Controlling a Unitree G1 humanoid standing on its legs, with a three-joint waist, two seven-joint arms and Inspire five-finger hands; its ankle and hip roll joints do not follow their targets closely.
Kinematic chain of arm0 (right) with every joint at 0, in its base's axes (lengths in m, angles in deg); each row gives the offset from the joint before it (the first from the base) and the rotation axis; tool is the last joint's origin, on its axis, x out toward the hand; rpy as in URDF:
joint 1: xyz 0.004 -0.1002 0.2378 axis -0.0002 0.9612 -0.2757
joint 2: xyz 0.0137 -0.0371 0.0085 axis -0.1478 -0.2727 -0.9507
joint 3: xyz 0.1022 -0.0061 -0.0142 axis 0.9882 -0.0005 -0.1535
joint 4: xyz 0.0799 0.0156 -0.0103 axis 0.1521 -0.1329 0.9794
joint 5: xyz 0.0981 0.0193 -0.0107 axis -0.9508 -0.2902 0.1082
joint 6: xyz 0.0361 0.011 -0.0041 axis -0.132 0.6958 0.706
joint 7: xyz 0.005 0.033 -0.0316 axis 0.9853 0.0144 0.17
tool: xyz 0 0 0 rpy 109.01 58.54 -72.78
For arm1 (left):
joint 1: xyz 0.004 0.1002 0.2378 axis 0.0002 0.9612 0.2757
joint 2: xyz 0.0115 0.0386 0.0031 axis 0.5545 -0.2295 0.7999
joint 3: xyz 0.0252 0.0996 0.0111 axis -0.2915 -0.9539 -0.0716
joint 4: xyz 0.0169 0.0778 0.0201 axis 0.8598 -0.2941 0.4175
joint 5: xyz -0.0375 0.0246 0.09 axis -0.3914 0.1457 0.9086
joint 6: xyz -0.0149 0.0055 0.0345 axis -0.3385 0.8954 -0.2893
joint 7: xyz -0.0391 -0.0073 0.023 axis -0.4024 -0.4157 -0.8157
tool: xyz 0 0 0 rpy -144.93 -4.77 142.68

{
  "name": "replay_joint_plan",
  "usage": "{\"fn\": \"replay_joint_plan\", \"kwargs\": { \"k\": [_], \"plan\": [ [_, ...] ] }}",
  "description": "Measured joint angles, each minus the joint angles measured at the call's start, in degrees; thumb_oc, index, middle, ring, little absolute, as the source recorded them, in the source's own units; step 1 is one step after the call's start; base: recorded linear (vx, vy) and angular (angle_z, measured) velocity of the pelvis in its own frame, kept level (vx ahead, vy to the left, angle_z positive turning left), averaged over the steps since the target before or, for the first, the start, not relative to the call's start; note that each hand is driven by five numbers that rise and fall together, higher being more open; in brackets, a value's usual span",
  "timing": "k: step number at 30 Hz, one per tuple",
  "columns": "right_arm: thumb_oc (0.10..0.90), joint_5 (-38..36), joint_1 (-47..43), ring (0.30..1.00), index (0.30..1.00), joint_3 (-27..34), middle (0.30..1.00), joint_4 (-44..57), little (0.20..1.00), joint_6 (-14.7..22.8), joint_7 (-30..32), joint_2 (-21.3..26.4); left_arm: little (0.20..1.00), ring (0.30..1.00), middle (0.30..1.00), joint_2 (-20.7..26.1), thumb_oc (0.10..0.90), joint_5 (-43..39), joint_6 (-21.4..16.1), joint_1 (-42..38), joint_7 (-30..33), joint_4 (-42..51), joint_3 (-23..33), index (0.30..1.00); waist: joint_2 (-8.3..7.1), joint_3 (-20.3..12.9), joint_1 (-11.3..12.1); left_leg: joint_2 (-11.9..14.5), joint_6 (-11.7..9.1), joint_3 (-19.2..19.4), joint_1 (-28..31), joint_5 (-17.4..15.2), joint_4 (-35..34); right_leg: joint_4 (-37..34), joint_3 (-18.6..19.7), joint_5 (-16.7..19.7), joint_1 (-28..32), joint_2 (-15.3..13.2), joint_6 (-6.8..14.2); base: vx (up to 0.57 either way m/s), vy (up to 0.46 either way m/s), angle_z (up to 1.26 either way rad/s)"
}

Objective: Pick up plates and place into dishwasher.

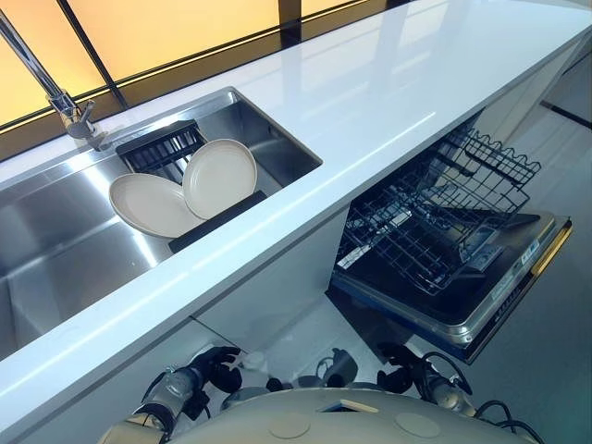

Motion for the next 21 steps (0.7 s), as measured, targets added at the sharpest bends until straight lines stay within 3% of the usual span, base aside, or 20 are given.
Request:
{"fn": "replay_joint_plan", "kwargs": {
  "k": [13,21],
  "plan": [
    [0.800,0.03,0.02,0.900,0.900,-0.01,0.900,0.00,0.900,0.00,0.00,-0.01,0.900,0.900,0.900,0.00,0.800,-1.36,-0.40,-0.01,-0.13,-0.61,0.43,0.900,-0.06,0.04,-0.02,0.00,0.00,0.00,0.03,0.00,0.00,0.00,0.02,0.00,0.01,0.00,0.00,0.00,0.000,0.00],
    [0.800,0.11,0.02,0.900,0.900,-0.03,0.900,0.11,0.900,-0.11,-0.25,-0.05,0.900,0.900,0.900,-0.38,0.800,-12.90,-6.92,0.76,-7.32,0.50,0.33,0.900,-0.53,0.35,0.14,0.01,0.00,0.02,-0.06,0.00,0.00,0.00,-0.04,-0.01,-0.06,-0.02,0.02,-0.01,-0.002,0.00]
  ]
}}
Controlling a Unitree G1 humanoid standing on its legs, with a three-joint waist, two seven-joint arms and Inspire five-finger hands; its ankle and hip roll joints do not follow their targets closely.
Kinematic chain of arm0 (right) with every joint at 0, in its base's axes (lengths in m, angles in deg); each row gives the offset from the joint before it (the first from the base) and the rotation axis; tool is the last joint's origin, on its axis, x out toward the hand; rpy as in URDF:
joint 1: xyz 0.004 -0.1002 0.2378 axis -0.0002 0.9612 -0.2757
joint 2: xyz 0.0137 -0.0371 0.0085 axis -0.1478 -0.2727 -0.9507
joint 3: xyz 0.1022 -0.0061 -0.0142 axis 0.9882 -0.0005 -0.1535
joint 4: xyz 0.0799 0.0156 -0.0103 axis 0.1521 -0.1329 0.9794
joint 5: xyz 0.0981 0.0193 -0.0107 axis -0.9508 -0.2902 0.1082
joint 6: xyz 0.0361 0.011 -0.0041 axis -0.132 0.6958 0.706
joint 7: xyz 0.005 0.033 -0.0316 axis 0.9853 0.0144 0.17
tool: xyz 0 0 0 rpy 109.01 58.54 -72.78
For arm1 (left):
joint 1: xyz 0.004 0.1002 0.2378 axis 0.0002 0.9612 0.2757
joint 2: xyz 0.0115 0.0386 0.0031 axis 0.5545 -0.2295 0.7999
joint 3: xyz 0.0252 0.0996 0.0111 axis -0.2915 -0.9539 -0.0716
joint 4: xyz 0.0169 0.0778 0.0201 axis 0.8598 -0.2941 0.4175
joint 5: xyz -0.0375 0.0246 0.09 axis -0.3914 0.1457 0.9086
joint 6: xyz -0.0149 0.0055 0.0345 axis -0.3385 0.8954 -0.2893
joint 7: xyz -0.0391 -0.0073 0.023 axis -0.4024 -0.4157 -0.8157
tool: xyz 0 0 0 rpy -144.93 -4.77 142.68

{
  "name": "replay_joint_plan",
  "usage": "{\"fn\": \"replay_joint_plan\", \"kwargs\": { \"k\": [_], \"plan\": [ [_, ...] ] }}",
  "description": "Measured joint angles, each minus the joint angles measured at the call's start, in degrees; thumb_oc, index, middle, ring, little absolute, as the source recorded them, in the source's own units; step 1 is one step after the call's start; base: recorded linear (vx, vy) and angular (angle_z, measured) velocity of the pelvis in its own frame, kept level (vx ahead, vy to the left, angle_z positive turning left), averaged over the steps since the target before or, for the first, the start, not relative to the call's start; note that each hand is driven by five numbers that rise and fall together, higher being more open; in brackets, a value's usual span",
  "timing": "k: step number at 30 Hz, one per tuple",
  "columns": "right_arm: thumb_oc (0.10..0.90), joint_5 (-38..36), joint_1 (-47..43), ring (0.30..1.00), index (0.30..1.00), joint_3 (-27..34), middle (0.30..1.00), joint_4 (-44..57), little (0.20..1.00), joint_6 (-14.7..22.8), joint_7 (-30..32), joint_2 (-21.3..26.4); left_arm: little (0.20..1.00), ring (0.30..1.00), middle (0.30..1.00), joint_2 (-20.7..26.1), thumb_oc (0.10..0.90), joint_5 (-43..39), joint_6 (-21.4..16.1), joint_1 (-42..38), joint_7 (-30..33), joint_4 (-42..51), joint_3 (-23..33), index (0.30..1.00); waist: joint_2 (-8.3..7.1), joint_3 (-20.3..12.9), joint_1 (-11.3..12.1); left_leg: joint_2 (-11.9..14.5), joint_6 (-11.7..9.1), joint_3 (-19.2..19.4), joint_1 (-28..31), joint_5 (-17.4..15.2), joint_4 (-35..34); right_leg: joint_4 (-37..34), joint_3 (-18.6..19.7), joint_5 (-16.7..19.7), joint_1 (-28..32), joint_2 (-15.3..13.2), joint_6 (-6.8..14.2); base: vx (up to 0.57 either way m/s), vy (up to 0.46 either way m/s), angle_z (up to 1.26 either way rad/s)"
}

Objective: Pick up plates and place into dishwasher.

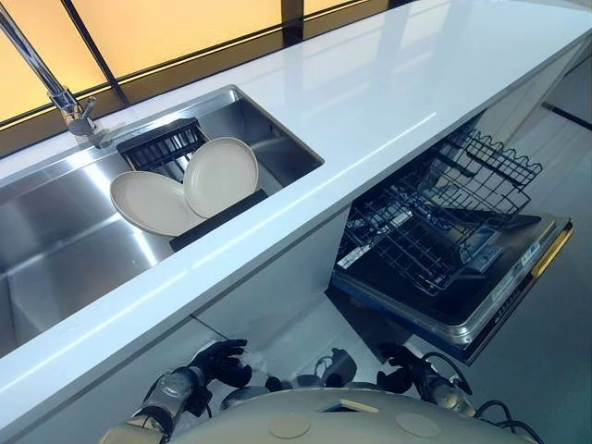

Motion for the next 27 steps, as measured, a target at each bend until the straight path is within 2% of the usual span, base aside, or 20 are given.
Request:
{"fn": "replay_joint_plan", "kwargs": {
  "k": [5,9,11,13,16,17,20,22,24,27],
  "plan": [
    [0.800,0.08,-0.07,0.900,0.900,-0.05,0.900,0.22,0.900,-0.17,-0.55,0.05,0.900,0.900,0.900,-0.04,0.800,-0.30,-3.53,0.49,-4.22,5.81,-3.33,0.900,-0.12,0.20,-0.02,-0.01,0.00,0.03,-0.13,0.00,-0.01,0.01,-0.01,0.01,-0.15,-0.02,-0.01,0.00,0.000,0.00],
    [0.800,0.39,-0.26,0.900,0.900,-0.40,0.900,1.37,0.900,-0.88,-1.07,0.44,0.900,0.900,0.900,0.97,0.800,0.51,-5.54,0.40,-6.37,14.50,-7.69,0.900,0.29,0.68,-0.10,-0.01,0.00,0.16,-0.16,0.00,-0.01,0.01,0.12,0.01,-0.23,-0.03,0.00,-0.01,0.009,-0.01],
    [0.800,0.54,-0.36,0.900,0.900,-0.49,0.900,2.43,0.900,-1.47,-1.09,0.82,0.900,0.900,0.900,2.57,0.800,0.45,-5.55,0.29,-9.67,24.63,-10.69,0.900,0.83,1.35,-0.05,0.00,0.01,0.47,-0.21,0.01,-0.01,0.02,0.40,0.03,-0.38,-0.01,0.01,-0.04,0.002,-0.06],
    [0.800,0.49,-0.44,0.900,0.900,-1.57,0.900,3.51,0.900,-2.08,-1.14,1.25,0.900,0.900,0.900,3.60,0.800,-2.90,-4.62,0.04,-14.85,32.16,-11.41,0.900,1.15,1.62,-0.10,0.03,0.01,0.65,-0.34,0.01,0.00,0.02,0.69,0.04,-0.63,0.02,0.01,-0.04,-0.009,-0.07],
    [0.800,0.34,-0.90,0.900,0.900,-2.47,0.900,3.90,0.900,-2.37,-1.23,1.63,0.900,0.900,0.900,3.63,0.800,-15.13,0.80,-0.47,-24.31,47.26,-12.03,0.900,1.38,2.30,0.02,0.02,0.02,0.51,-0.39,0.02,0.00,0.02,0.85,0.06,-0.58,0.03,0.01,-0.01,-0.017,-0.02],
    [0.800,0.30,-1.01,0.900,0.900,-2.48,0.900,3.89,0.900,-2.37,-1.22,1.61,0.900,0.900,0.900,3.05,0.800,-20.17,3.81,-0.46,-27.81,51.94,-12.03,0.900,1.28,2.63,0.05,0.04,0.01,0.44,-0.39,0.02,-0.01,0.02,0.89,0.07,-0.55,0.06,0.01,0.00,-0.039,0.01],
    [0.800,0.25,-1.01,0.900,0.900,-2.44,0.900,3.80,0.900,-2.36,-1.02,1.49,0.900,0.900,0.900,-0.07,0.800,-35.34,14.74,-0.86,-38.44,61.77,-10.65,0.900,1.17,2.73,0.29,0.12,-0.01,0.43,-0.36,0.00,-0.06,0.01,0.96,0.06,-0.52,0.15,0.02,0.02,-0.055,-0.01],
    [0.800,0.30,-1.02,0.900,0.900,-2.46,0.900,3.66,0.900,-2.34,-0.65,1.13,0.900,0.900,0.900,-3.51,0.800,-45.65,25.31,-1.52,-45.44,66.30,-7.78,0.900,1.02,2.81,0.42,0.19,-0.06,0.52,-0.35,-0.05,-0.01,0.01,1.05,0.05,-0.57,0.24,0.04,0.03,-0.064,-0.03],
    [0.800,0.32,-1.06,0.900,0.900,-2.45,0.900,3.28,0.900,-2.33,-0.16,0.83,0.900,0.900,0.900,-5.93,0.800,-53.18,32.94,-1.84,-48.47,69.37,-6.18,0.900,0.77,2.93,0.60,0.22,-0.08,0.55,-0.32,-0.07,0.00,0.01,1.17,0.06,-0.58,0.30,0.02,0.02,-0.049,-0.02],
    [0.800,0.40,-1.21,0.900,0.900,-2.48,0.900,2.12,0.900,-2.33,0.80,0.10,0.900,0.900,0.900,-7.15,0.800,-64.41,39.62,-3.14,-47.49,72.88,-6.20,0.900,0.26,2.96,0.89,0.21,-0.09,0.56,-0.30,-0.07,0.01,0.01,1.19,0.06,-0.58,0.33,0.02,0.00,-0.012,0.00]
  ]
}}
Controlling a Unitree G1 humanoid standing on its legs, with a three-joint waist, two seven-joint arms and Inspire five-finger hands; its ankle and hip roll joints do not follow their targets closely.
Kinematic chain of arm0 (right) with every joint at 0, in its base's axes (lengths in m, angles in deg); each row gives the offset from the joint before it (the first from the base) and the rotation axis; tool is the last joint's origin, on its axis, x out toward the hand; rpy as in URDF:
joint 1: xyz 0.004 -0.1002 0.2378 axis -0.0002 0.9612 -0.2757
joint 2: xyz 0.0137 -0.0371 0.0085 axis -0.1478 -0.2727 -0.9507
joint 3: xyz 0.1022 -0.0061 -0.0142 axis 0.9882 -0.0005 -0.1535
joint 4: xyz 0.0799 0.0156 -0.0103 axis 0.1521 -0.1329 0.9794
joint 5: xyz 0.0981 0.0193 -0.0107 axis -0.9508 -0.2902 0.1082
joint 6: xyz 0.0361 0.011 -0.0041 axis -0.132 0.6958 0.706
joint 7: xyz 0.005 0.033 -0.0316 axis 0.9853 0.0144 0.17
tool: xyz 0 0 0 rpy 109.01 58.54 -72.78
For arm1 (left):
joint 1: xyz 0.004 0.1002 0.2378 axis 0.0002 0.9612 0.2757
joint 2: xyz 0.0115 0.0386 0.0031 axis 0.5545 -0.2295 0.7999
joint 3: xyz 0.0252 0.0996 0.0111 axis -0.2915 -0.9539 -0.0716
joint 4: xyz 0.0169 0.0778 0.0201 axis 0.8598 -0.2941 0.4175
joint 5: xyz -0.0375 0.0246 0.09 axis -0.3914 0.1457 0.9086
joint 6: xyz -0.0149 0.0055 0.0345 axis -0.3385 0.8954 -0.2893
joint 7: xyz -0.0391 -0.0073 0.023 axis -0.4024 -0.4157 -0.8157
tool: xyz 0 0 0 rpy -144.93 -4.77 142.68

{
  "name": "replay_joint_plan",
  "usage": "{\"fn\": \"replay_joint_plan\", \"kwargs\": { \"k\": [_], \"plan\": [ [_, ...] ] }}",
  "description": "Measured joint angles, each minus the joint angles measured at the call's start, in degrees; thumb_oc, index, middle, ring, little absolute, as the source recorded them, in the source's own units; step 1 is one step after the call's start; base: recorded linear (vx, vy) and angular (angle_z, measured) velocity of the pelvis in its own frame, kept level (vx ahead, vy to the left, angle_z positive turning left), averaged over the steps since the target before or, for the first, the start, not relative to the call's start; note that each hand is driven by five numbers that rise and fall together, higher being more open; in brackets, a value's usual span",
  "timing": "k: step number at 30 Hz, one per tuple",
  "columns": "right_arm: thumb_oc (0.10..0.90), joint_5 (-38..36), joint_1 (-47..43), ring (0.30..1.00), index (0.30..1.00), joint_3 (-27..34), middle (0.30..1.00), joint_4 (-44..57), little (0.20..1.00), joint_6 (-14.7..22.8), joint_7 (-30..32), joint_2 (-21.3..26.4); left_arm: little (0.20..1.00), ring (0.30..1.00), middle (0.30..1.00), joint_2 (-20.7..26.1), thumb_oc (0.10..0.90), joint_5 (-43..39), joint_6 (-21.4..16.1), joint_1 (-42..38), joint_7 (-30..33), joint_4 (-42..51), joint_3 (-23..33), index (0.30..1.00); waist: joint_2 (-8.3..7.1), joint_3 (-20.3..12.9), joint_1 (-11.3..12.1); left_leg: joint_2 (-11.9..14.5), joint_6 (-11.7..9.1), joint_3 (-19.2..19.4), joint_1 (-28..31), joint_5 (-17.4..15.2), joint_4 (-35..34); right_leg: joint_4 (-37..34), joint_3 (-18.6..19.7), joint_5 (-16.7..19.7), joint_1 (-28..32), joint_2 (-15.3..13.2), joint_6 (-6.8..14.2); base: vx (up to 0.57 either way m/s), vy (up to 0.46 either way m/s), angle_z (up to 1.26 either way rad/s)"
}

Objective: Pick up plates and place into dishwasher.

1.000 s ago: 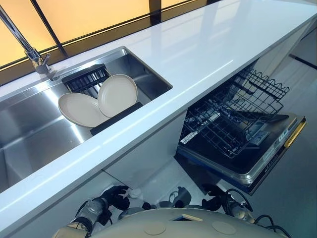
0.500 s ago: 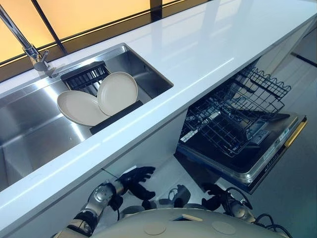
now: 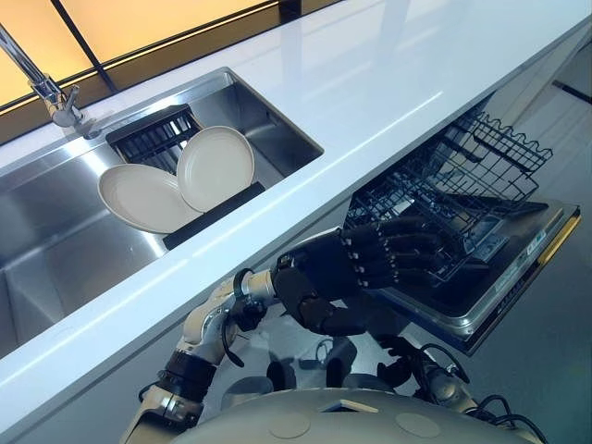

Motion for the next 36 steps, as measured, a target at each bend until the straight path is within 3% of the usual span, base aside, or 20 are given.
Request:
{"fn": "replay_joint_plan", "kwargs": {
  "k": [2,3,5,6,7,9,10,13,15,18,22,31,36],
  "plan": [
    [0.800,0.01,-0.06,0.900,0.900,-0.08,0.900,-0.29,0.900,0.00,0.55,-0.25,0.900,0.900,0.900,0.02,0.800,-4.54,-0.28,-0.55,2.54,1.35,0.09,0.900,-0.20,-0.07,0.08,-0.04,0.00,-0.04,0.04,0.00,0.00,0.00,-0.02,0.00,0.07,-0.03,0.00,0.00,0.000,0.00],
    [0.800,0.00,-0.05,0.900,0.900,-0.18,0.900,-0.46,0.900,0.00,1.09,-0.49,0.900,0.900,0.900,0.36,0.800,-6.02,-3.01,-0.88,5.30,2.73,0.24,0.900,-0.31,-0.11,0.16,-0.06,0.00,-0.09,0.08,0.00,0.01,0.00,-0.04,0.00,0.13,-0.05,0.00,0.00,0.000,0.00],
    [0.800,0.06,0.27,0.900,0.900,-0.22,0.900,-0.68,0.900,0.02,2.00,-0.82,0.900,0.900,0.900,2.81,0.800,-5.10,-15.21,-2.04,12.93,4.75,1.80,0.900,-0.40,-0.27,0.27,-0.11,0.00,-0.41,0.24,0.00,0.00,-0.02,-0.19,-0.01,0.39,-0.10,0.01,0.01,0.015,0.04],
    [0.800,0.05,0.37,0.900,0.900,-0.20,0.900,-0.66,0.900,0.10,2.20,-0.89,0.900,0.900,0.900,3.63,0.800,-4.18,-18.54,-2.11,14.67,4.94,2.23,0.900,-0.38,-0.30,0.22,-0.12,0.00,-0.54,0.29,0.00,0.00,-0.02,-0.24,-0.01,0.45,-0.10,0.01,0.02,0.023,0.04],
    [0.800,0.06,0.66,0.900,0.900,-0.19,0.900,-0.66,0.900,0.22,2.72,-0.90,0.900,0.900,0.900,5.24,0.800,-0.65,-26.22,-2.12,19.81,4.95,4.27,0.900,-0.21,-0.40,0.24,-0.11,0.00,-0.66,0.33,0.00,-0.01,-0.04,-0.34,-0.04,0.53,-0.09,0.04,0.03,0.032,0.03],
    [0.800,0.15,1.33,0.900,0.900,-0.12,0.900,-0.72,0.900,0.72,3.73,-0.90,0.900,0.900,0.900,8.25,0.800,7.70,-35.73,-2.00,29.95,4.91,9.67,0.900,0.05,-0.55,0.42,-0.09,0.00,-0.99,0.23,0.00,-0.02,-0.28,-0.57,-0.21,0.54,-0.10,0.25,0.04,0.046,0.07],
    [0.800,0.16,1.89,0.900,0.900,-0.04,0.900,-0.71,0.900,1.18,4.36,-0.85,0.900,0.900,0.900,9.46,0.800,13.47,-39.13,-1.92,36.13,4.89,13.47,0.900,0.23,-0.67,0.46,-0.12,0.00,-1.30,0.18,0.00,-0.02,-0.28,-0.90,-0.22,0.60,-0.14,0.23,0.05,0.049,0.13],
    [0.800,0.21,3.18,0.900,0.900,0.06,0.900,-1.76,0.900,2.26,5.60,-0.53,0.900,0.900,0.900,11.38,0.800,28.41,-43.58,-1.89,49.67,4.91,22.31,0.900,0.86,-1.14,1.40,-0.32,0.04,-1.99,-0.10,0.03,0.00,-0.29,-1.65,-0.14,0.64,-0.38,0.08,0.05,0.042,0.12],
    [0.800,0.30,3.48,0.900,0.900,0.11,0.900,-2.28,0.900,2.62,5.97,-0.44,0.900,0.900,0.900,13.87,0.800,39.81,-44.13,-1.89,58.04,4.90,25.16,0.900,0.97,-1.39,2.13,-0.36,0.05,-2.03,-0.11,0.04,0.01,-0.29,-1.70,-0.14,0.64,-0.41,0.08,0.05,0.036,0.04],
    [0.800,1.33,3.62,0.900,0.900,0.02,0.900,-2.58,0.900,2.60,5.86,-0.35,0.900,0.900,0.900,21.44,0.800,65.94,-43.78,-1.89,73.17,4.14,26.43,0.900,0.99,-2.25,3.19,-0.36,0.04,-2.04,-0.19,0.04,0.00,-0.29,-1.68,-0.16,0.56,-0.38,0.07,0.02,0.019,0.01],
    [0.800,1.25,4.61,0.900,0.900,0.05,0.900,-2.68,0.900,2.55,5.62,-0.21,0.900,0.900,0.900,31.92,0.800,87.35,-41.21,-1.90,83.81,1.04,26.50,0.900,1.40,-4.35,3.12,-0.39,0.03,-1.95,-0.25,0.03,-0.22,-0.28,-1.62,-0.19,0.48,-0.42,0.11,0.00,0.000,0.00],
    [0.800,1.12,5.68,0.900,0.900,0.08,0.900,-1.31,0.900,1.53,2.53,0.51,0.900,0.900,0.900,48.96,0.800,107.61,-38.82,-1.86,84.78,-7.74,26.18,0.900,1.61,-6.67,3.17,-0.36,0.06,-1.87,-1.06,0.12,-0.28,-0.23,-1.53,-0.13,-0.36,-0.40,0.11,0.01,0.006,-0.01],
    [0.800,1.09,5.48,0.900,0.900,-0.01,0.900,-0.46,0.900,0.64,0.82,1.03,0.900,0.900,0.900,52.75,0.800,111.88,-38.74,-1.76,83.52,-11.08,24.87,0.900,1.74,-6.71,3.23,-0.48,0.13,-1.91,-1.01,0.17,-0.27,-0.02,-1.53,-0.11,-0.28,-0.48,0.10,0.00,0.023,0.00]
  ]
}}
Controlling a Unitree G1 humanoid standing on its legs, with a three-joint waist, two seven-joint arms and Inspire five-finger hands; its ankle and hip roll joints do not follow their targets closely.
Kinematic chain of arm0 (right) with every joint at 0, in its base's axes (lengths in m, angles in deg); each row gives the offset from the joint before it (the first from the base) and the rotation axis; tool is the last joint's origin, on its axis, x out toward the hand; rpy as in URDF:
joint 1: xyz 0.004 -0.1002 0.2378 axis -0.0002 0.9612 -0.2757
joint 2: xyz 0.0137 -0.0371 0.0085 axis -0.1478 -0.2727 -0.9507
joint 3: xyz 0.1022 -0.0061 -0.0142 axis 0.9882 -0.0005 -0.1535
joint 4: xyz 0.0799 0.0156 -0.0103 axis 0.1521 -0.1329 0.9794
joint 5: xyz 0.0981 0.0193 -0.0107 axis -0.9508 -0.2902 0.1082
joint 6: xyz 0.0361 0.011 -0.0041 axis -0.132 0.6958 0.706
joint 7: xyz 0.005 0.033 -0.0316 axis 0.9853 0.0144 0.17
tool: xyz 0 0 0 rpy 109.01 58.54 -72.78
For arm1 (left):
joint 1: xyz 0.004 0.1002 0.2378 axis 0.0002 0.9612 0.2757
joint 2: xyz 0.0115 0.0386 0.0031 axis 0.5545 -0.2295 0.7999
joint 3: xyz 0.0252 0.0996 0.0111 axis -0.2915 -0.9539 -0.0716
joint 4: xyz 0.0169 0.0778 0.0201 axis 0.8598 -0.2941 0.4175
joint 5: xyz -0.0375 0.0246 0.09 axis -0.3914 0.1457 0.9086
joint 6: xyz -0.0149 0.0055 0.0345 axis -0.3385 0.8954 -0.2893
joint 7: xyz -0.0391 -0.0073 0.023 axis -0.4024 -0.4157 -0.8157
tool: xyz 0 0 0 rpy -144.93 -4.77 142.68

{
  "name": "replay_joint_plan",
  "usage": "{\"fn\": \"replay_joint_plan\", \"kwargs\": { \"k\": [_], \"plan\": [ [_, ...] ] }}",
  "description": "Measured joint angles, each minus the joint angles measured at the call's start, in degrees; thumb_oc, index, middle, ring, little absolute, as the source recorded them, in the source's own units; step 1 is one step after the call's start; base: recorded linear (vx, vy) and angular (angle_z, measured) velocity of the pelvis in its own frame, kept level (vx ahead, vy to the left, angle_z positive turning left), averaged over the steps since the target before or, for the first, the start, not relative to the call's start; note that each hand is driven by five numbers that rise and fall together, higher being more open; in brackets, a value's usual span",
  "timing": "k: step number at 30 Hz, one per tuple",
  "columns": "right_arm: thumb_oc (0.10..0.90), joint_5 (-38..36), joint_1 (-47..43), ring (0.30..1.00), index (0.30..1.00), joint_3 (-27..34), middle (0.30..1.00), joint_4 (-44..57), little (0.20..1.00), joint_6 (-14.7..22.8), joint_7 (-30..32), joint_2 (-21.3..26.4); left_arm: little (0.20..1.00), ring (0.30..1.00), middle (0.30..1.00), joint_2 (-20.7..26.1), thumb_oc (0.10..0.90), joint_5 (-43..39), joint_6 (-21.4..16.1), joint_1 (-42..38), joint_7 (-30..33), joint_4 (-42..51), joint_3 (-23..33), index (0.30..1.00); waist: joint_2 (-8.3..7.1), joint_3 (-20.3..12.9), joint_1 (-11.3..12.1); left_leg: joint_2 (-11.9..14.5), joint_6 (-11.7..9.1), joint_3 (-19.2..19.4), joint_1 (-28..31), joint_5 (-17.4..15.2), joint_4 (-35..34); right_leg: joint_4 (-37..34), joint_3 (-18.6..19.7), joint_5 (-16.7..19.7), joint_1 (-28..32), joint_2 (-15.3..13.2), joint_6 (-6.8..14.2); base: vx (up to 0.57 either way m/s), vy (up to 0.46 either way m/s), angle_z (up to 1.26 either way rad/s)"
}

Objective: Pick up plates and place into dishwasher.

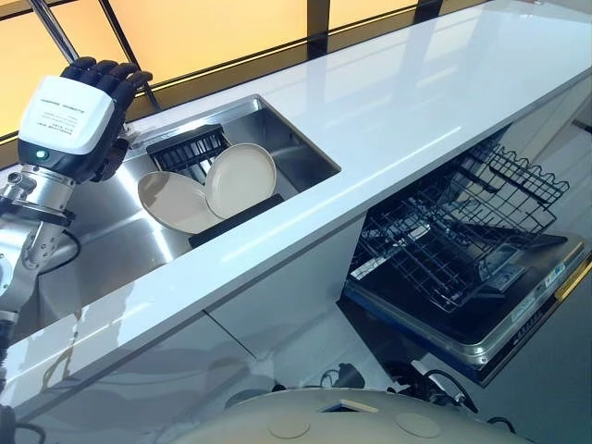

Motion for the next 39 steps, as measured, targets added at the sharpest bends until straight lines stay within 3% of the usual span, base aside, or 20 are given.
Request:
{"fn": "replay_joint_plan", "kwargs": {
  "k": [6,15,22,33,39],
  "plan": [
    [0.800,-0.07,-0.29,0.900,0.900,-0.01,0.900,1.35,0.900,-0.65,-1.46,0.90,0.900,0.900,0.900,1.70,0.800,2.83,-0.03,2.50,-5.91,-5.19,-3.65,0.900,0.77,0.45,-0.35,0.06,0.00,0.03,0.05,0.00,0.02,0.01,0.00,0.00,0.00,0.05,0.00,0.00,0.011,0.00],
    [0.800,0.01,-0.41,0.900,0.900,0.12,0.900,1.51,0.900,-0.64,-2.06,1.52,0.900,0.900,0.900,0.05,0.800,3.14,-0.28,4.86,-8.47,-9.76,-5.58,0.900,1.25,1.09,0.09,0.04,-0.02,-0.11,0.09,0.01,0.00,-0.01,-0.26,-0.02,0.14,0.00,0.01,0.00,0.015,0.02],
    [0.800,0.12,-0.86,0.900,0.900,0.59,0.900,1.51,0.900,-0.55,-2.64,1.79,0.900,0.900,0.900,-0.01,0.800,3.12,-3.05,4.85,-9.11,-9.78,-5.58,0.900,1.47,1.61,-0.13,0.06,-0.02,-0.09,0.14,0.02,0.03,-0.01,-0.21,-0.01,0.17,0.03,0.01,0.00,0.000,0.00],
    [0.800,0.68,-0.80,0.900,0.900,1.06,0.900,1.44,0.900,-0.38,-2.69,1.78,0.900,0.900,0.900,0.00,0.800,3.11,-2.95,4.65,-7.04,-9.76,-5.89,0.900,1.26,2.61,-0.48,0.05,-0.03,-0.01,0.25,0.02,0.02,0.00,-0.10,-0.02,0.23,0.04,0.01,0.00,0.000,0.00],
    [0.800,0.71,-0.90,0.900,0.900,1.07,0.900,1.43,0.900,-0.12,-2.68,1.78,0.900,0.900,0.900,-0.04,0.800,3.32,-2.29,3.85,-6.14,-9.73,-10.50,0.900,1.31,2.64,-1.49,0.05,-0.03,0.18,0.26,0.02,0.01,0.00,0.09,-0.02,0.17,0.04,0.01,0.00,0.003,-0.01]
  ]
}}
